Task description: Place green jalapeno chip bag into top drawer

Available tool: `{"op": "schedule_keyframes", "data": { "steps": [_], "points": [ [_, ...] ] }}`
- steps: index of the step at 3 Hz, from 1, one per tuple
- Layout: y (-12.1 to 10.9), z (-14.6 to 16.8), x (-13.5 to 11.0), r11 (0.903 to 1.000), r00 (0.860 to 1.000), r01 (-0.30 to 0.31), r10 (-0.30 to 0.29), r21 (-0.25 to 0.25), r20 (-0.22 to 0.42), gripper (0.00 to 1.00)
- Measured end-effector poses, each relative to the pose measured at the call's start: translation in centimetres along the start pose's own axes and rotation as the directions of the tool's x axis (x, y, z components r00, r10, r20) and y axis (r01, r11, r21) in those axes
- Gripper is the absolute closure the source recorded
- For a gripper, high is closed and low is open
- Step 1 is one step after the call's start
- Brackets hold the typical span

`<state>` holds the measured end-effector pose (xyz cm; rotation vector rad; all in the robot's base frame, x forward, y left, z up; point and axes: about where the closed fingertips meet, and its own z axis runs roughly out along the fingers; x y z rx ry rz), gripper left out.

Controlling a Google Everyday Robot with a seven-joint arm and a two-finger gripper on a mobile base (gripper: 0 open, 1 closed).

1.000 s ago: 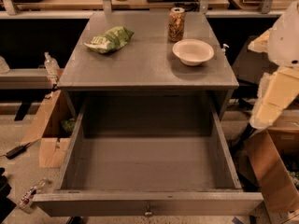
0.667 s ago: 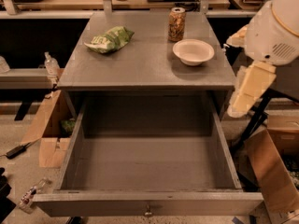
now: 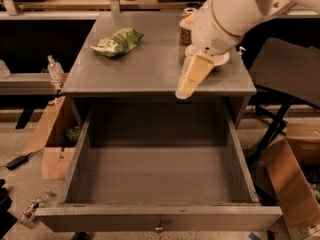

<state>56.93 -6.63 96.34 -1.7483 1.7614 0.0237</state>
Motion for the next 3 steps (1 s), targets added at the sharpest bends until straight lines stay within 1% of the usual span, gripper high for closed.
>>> {"op": "schedule_keyframes", "data": {
  "steps": [1,2,3],
  "points": [
    [-1.5,3.3,-4.7,0.9964,0.997,0.050,-0.054,0.069,0.062,0.00],
    [-1.5,3.3,-4.7,0.9964,0.997,0.050,-0.054,0.069,0.062,0.00],
    [-4.7,6.8,-4.9,0.9964,0.993,0.042,-0.050,0.073,0.103,0.00]
  ]
}}
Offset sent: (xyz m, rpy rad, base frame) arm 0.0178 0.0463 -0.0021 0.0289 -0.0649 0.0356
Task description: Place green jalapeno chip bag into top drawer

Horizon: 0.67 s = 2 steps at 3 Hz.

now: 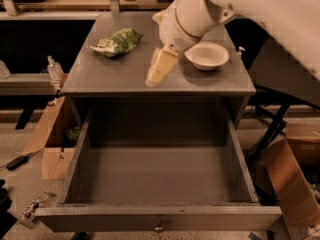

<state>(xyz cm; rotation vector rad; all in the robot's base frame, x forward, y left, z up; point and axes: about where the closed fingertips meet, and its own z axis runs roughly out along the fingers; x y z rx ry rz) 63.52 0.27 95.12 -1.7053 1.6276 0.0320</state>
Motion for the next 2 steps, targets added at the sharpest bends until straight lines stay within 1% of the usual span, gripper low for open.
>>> {"op": "schedule_keyframes", "data": {
  "steps": [1,2],
  "points": [
    [-5.8,7.8,0.2,0.9993,0.998,-0.031,0.029,0.021,0.064,0.00],
    [-9.4,14.7,0.6,0.9984,0.993,-0.055,0.053,0.011,0.101,0.00]
  ]
}}
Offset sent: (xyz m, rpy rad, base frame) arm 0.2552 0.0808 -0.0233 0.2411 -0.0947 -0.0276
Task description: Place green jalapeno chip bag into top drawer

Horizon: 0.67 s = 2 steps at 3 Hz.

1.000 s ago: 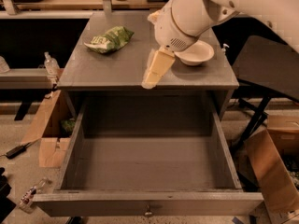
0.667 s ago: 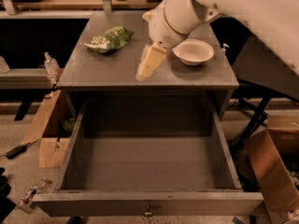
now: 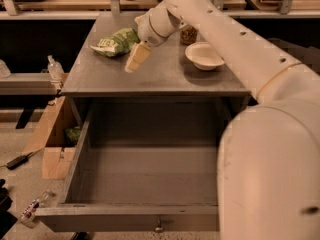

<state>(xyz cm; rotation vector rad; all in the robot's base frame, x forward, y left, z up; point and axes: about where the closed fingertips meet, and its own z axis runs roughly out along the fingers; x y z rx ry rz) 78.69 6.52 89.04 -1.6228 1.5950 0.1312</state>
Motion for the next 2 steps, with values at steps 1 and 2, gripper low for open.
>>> {"op": "schedule_keyframes", "data": {
  "steps": [1,2],
  "points": [
    [-4.2,2.6,-0.8,0.9979,0.998,-0.032,0.030,0.056,0.047,0.00],
    [-8.4,2.5,-1.2,0.9869,0.993,-0.082,0.070,0.138,0.091,0.00]
  ]
}}
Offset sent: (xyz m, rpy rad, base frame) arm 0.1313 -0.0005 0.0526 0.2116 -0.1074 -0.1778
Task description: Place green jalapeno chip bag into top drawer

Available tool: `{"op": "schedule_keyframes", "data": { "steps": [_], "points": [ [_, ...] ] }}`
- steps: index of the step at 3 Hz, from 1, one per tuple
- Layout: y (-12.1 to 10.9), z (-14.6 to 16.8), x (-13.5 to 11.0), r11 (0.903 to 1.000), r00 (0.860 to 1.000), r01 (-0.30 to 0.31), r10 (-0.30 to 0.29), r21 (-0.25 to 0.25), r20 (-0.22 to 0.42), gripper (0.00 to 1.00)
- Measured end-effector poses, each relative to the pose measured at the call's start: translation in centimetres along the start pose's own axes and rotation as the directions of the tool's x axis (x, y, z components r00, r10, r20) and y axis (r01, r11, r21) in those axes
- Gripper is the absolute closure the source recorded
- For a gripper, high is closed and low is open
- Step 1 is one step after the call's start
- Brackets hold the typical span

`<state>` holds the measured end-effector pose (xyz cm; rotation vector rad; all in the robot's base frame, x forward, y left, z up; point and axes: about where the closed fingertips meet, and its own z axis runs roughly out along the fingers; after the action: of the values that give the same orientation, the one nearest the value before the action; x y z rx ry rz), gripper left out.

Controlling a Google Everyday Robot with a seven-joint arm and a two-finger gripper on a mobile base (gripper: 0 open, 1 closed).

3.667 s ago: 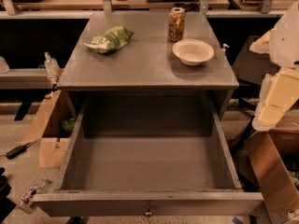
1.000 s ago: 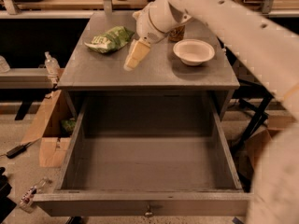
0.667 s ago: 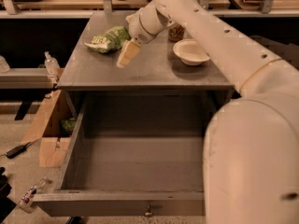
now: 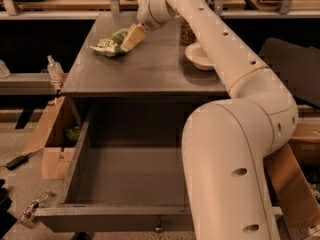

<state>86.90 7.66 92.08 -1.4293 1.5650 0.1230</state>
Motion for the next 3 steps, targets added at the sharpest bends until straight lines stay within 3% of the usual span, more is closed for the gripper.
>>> {"op": "schedule_keyframes", "data": {
  "steps": [1,2,3],
  "points": [
    [0.0,0.0,0.0,1.0000,1.000,0.000,0.000,0.000,0.000,0.00],
    [2.3,3.2,-0.3,0.9988,0.998,-0.027,0.029,-0.041,0.050,0.00],
    [3.0,5.8,-1.3,0.9981,0.992,-0.037,0.043,-0.050,0.115,0.00]
  ]
}}
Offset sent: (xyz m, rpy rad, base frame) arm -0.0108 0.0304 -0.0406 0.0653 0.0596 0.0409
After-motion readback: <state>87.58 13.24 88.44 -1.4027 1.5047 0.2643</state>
